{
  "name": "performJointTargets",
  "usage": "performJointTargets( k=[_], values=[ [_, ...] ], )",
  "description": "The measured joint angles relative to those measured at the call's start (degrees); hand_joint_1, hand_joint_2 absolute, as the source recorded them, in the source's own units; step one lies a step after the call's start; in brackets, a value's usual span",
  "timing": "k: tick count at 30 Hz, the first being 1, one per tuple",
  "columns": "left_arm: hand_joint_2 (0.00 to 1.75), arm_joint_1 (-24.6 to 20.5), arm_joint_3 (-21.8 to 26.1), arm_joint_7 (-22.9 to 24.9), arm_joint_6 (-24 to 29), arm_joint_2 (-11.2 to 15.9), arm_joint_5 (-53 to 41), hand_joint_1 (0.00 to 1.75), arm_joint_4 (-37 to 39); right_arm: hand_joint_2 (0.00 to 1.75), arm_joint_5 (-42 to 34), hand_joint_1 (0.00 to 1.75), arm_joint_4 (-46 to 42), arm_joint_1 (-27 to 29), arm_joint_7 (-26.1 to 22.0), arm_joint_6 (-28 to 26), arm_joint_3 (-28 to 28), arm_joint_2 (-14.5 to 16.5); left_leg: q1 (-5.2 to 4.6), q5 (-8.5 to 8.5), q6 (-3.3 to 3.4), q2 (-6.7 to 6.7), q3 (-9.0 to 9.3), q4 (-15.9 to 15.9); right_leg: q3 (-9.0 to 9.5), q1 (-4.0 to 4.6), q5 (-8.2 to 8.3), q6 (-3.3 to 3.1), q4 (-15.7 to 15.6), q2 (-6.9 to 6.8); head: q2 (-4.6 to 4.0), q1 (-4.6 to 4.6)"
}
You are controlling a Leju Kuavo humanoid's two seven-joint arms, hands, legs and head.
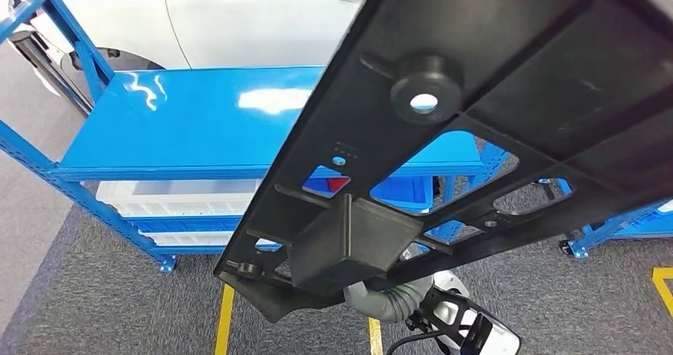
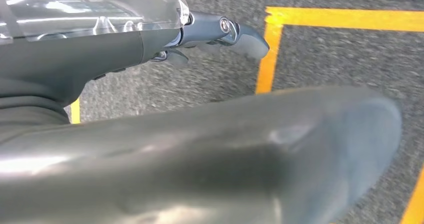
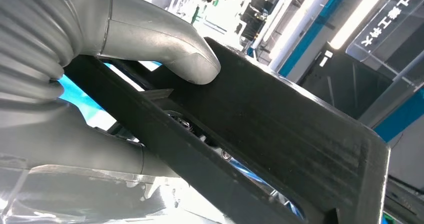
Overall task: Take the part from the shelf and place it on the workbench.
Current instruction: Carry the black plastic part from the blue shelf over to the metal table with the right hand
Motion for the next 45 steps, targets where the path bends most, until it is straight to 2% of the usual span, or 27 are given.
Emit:
performJointTargets(
  k=[1, 2, 3, 4, 6, 8, 10, 12, 13, 15, 17, 19, 21, 23, 24, 25, 28, 30, 32, 33, 34, 35, 37, 39, 42, 44, 45],
  values=[
    [0.0, 0.0, 0.1, 0.0, 0.0, 0.1, 0.0, 0.0, 0.0, 1.75, -0.1, 1.75, 0.2, 0.0, 0.0, 0.1, -0.1, 0.0, 0.01, -2.54, -0.14, 0.0, -0.84, 3.8, -0.98, 0.11, 0.74, -0.11, 0.0, -0.01, 0.0, 0.0],
    [0.0, 0.0, 0.3, -0.1, 0.1, 0.1, 0.0, 0.0, 0.0, 1.75, -0.1, 1.75, 0.4, 0.1, 0.0, 0.2, -0.2, 0.0, 0.01, -3.82, -0.2, 0.0, -1.26, 7.1, -1.96, 0.24, 1.48, -0.15, 0.1, -0.01, 0.0, 0.0],
    [0.0, 0.0, 0.4, -0.2, 0.1, 0.2, 0.0, 0.0, 0.0, 1.75, 0.0, 1.75, 0.6, 0.1, 0.0, 0.3, -0.2, 0.0, 0.0, -3.71, -0.15, -0.01, -1.02, 9.1, -2.95, 0.38, 2.22, -0.16, 0.1, -0.02, 0.0, -0.01],
    [0.0, 0.0, 0.6, -0.3, 0.2, 0.2, 0.0, 0.0, 0.0, 1.75, 0.0, 1.75, 0.7, 0.2, 0.0, 0.4, -0.2, 0.0, -0.03, -2.38, 0.02, -0.01, 0.13, 9.3, -3.91, 0.52, 2.93, -0.14, 0.2, -0.02, 0.0, -0.01],
    [0.0, -0.1, 0.7, -0.4, 0.1, 0.3, 0.0, 0.0, 0.0, 1.75, 0.1, 1.75, 0.8, 0.3, 0.0, 0.6, -0.2, 0.0, -0.27, 0.67, 0.79, -0.05, 5.34, 4.0, -5.47, 0.72, 4.26, -0.03, 0.3, -0.01, 0.0, -0.01],
    [0.0, -0.3, 0.8, -0.5, 0.1, 0.4, -0.2, 0.0, 0.0, 1.75, 0.2, 1.75, 0.8, 0.3, 0.0, 0.8, -0.3, 0.1, -0.73, 0.07, 1.66, -0.08, 11.72, -4.9, -6.25, 0.91, 5.42, 0.33, 0.3, -0.05, 0.0, -0.01],
    [0.0, -0.5, 0.8, -0.5, 0.2, 0.5, -0.2, 0.0, 0.0, 1.75, 0.3, 1.75, 0.8, 0.4, 0.0, 1.1, -0.3, 0.3, -1.16, -1.3, 2.2, -0.09, 14.37, -9.7, -6.35, 0.83, 6.5, 0.97, -0.1, -0.19, 0.0, 0.0],
    [0.0, -0.5, 1.0, -0.6, 0.3, 0.5, -0.2, 0.0, 0.0, 1.75, 0.4, 1.75, 0.8, 0.4, 0.0, 1.5, -0.3, 0.3, -1.17, -0.4, 2.7, 0.02, 13.95, -10.4, -6.51, 0.66, 6.98, 1.71, -0.3, -0.19, 0.0, 0.01],
    [0.0, -0.4, 1.0, -0.6, 0.3, 0.5, -0.2, 0.0, 0.0, 1.75, 0.4, 1.75, 0.8, 0.5, 0.0, 1.7, -0.4, 0.3, -1.05, 0.24, 3.03, 0.11, 13.56, -10.6, -6.83, 0.6, 5.9, 2.02, 0.4, -0.09, 0.0, 0.01],
    [0.0, -0.3, 1.2, -0.6, 0.4, 0.5, -0.1, 0.0, 0.0, 1.75, 0.8, 1.75, 0.8, 0.5, 0.0, 1.8, -0.5, 0.3, -0.85, 1.62, 3.53, 0.28, 12.4, -10.9, -8.26, 0.39, 0.76, 2.47, 5.0, 0.09, 0.0, 0.01],
    [0.0, -0.3, 1.4, -0.5, 0.5, 0.5, 0.0, 0.0, 0.0, 1.75, 1.8, 1.75, 0.8, 0.5, 0.0, 1.6, -0.6, 0.3, -0.83, 2.8, 3.63, 0.15, 10.9, -10.8, -10.17, 0.18, -3.81, 2.86, 12.5, 0.1, 0.0, 0.01],
    [0.0, -0.2, 1.8, -0.4, 0.7, 0.5, 0.1, 0.0, 0.0, 1.75, 2.7, 1.75, 0.9, 0.5, 0.0, 1.4, -0.6, 0.3, -0.77, 3.78, 3.35, -0.22, 9.38, -10.4, -10.13, -0.08, -3.15, 3.16, 16.4, 0.12, 0.0, 0.01],
    [0.0, -0.2, 2.2, -0.3, 0.9, 0.5, 0.2, 0.0, 0.0, 1.75, 3.2, 1.75, 1.0, 0.4, 0.0, 1.3, -0.6, 0.3, -0.61, 4.41, 2.93, -0.85, 8.04, -9.7, -5.79, -0.43, -0.38, 3.27, 11.8, 0.67, 0.0, 0.0],
    [0.0, -0.3, 2.4, -0.1, 1.1, 0.6, 0.2, 0.0, 0.0, 1.75, 3.5, 1.75, 1.1, 0.3, 0.0, 1.1, -0.7, 0.3, -0.53, 4.68, 2.42, -1.64, 6.81, -8.7, -0.24, -0.66, -0.35, 3.11, 3.9, 2.49, 0.0, 0.0],
    [0.0, -0.4, 2.4, -0.1, 1.1, 0.6, 0.1, 0.0, 0.0, 1.75, 3.6, 1.75, 1.1, 0.3, 0.0, 1.1, -0.7, 0.3, -0.53, 4.83, 2.09, -2.07, 6.32, -8.2, 1.28, -0.65, -0.96, 2.93, 1.4, 3.15, 0.0, 0.0],
    [0.0, -0.4, 2.5, 0.0, 1.1, 0.7, 0.1, 0.0, 0.0, 1.75, 3.6, 1.75, 1.2, 0.2, 0.0, 1.0, -0.7, 0.3, -0.52, 5.05, 1.68, -2.5, 5.91, -8.0, 1.73, -0.54, -1.53, 2.66, 0.5, 3.35, 0.0, -0.01],
    [0.0, -0.2, 2.6, 0.1, 1.0, 1.0, -0.2, 0.0, 0.0, 1.75, 3.9, 1.75, 1.2, -0.3, 0.0, 0.9, -0.8, 0.3, -0.28, 4.9, 0.55, -2.86, 5.02, -7.1, 1.43, -0.52, -1.08, 1.38, -0.1, 1.81, 0.0, -0.01],
    [0.0, -0.3, 2.7, 0.2, 0.9, 1.2, -0.3, 0.0, 0.0, 1.75, 4.1, 1.75, 1.3, -0.9, 0.0, 1.0, -0.8, 0.4, -0.15, 1.9, 0.03, -1.75, 2.91, -2.5, 1.18, -0.54, -0.65, 0.7, -0.3, 0.63, 0.0, -0.01],
    [0.0, -0.4, 2.7, 0.2, 0.7, 1.4, -0.3, 0.0, 0.0, 1.75, 4.1, 1.75, 1.4, -1.3, 0.0, 1.1, -0.8, 0.5, -0.11, -1.83, -0.4, -1.17, -0.41, 5.3, 0.77, -0.37, -0.43, 0.43, -0.3, -0.57, 0.0, -0.01],
    [0.0, -0.3, 2.7, 0.2, 0.6, 1.5, -0.2, 0.0, 0.0, 1.75, 4.1, 1.75, 1.6, -1.4, 0.0, 1.2, -0.8, 0.5, -0.1, -2.56, -0.52, -1.08, -1.41, 7.9, 0.63, -0.3, -0.37, 0.38, -0.3, -1.2, 0.0, -0.01],
    [0.0, -0.3, 2.8, 0.1, 0.4, 1.5, -0.1, 0.0, 0.0, 1.75, 4.1, 1.75, 1.7, -1.6, 0.0, 1.5, -0.8, 0.5, -0.1, -2.19, -0.56, -0.97, -1.4, 8.6, 0.55, -0.26, -0.33, 0.37, -0.3, -1.8, 0.0, -0.01],
    [0.0, -0.2, 2.9, -0.1, 0.2, 1.5, 0.0, 0.0, 0.0, 1.75, 4.1, 1.75, 1.9, -1.8, 0.0, 1.7, -0.8, 0.5, -0.1, -0.74, -0.5, -0.76, -0.16, 6.7, 0.57, -0.22, -0.32, 0.39, -0.2, -2.38, 0.0, -0.01],
    [0.0, -0.2, 3.1, -0.4, -0.1, 1.6, 0.0, 0.0, 0.0, 1.75, 4.1, 1.75, 2.0, -2.1, 0.0, 1.9, -0.8, 0.5, -0.25, 2.62, -0.07, 0.85, 4.53, -1.5, 0.75, -0.09, -0.37, 0.56, -0.2, -3.47, 0.0, -0.01],
    [0.0, -0.4, 3.2, -0.7, 0.1, 1.7, -0.3, 0.0, 0.0, 1.75, 4.1, 1.75, 2.0, -2.3, 0.0, 1.8, -0.7, 0.4, -0.78, 4.0, 0.89, 2.54, 7.52, -7.2, 0.84, 0.17, -0.32, 1.02, -0.3, -4.4, 0.0, -0.01],
    [0.0, -0.5, 3.3, -1.5, 1.6, 1.9, -0.7, 0.0, 0.0, 1.75, 3.6, 1.75, 1.7, -2.3, 0.0, 1.9, -0.6, 0.2, -1.01, 4.24, 2.21, 2.02, 7.45, -8.4, 0.88, 0.38, -0.26, 1.98, -0.4, -5.43, 0.0, 0.0],
    [0.0, -0.5, 3.3, -2.4, 3.0, 1.9, -1.0, 0.0, 0.0, 1.75, 2.9, 1.75, 1.2, -2.3, 0.0, 2.2, -0.5, -0.2, -0.66, 4.74, 2.92, 1.07, 7.46, -9.1, 0.11, 0.28, -1.74, 2.52, 1.4, -3.79, 0.0, 0.0],
    [0.0, -0.5, 3.3, -2.8, 3.6, 1.8, -1.1, 0.0, 0.0, 1.75, 2.6, 1.75, 1.0, -2.3, 0.0, 2.5, -0.4, -0.5, -0.51, 4.99, 3.2, 0.6, 7.48, -9.3, -1.13, 0.21, -3.34, 2.67, 4.1, -2.37, 0.0, 0.01]
  ],
)
